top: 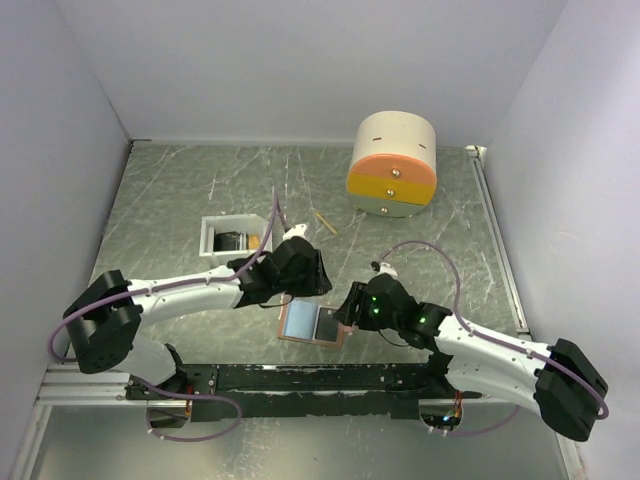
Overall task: Put the credit cards into the card holder
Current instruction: Insert the credit card into the card holder, then pick up the credit card from the storage box.
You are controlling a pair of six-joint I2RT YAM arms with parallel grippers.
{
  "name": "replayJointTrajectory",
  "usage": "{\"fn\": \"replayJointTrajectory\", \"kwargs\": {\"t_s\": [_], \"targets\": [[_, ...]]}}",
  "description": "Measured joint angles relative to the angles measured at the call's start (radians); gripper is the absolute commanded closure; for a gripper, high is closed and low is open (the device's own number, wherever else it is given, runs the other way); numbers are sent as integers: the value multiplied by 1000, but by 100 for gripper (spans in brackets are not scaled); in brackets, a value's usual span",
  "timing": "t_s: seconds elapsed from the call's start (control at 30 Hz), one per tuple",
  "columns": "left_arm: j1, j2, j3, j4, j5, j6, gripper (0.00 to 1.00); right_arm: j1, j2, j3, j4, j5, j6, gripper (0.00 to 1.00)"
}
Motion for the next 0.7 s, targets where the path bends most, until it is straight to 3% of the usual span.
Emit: {"fn": "replayJointTrajectory", "kwargs": {"t_s": [0.2,0.4,0.7], "targets": [[69,-2,180,-263,-171,146,39,0,-32,39,-28,28,-30,44],[249,-3,295,-463,-338,298,41,0,-40,77,-49,56,-68,44],[467,66,356,-564,-434,471,44,0,-50,88,-62,69,-106,43]]}}
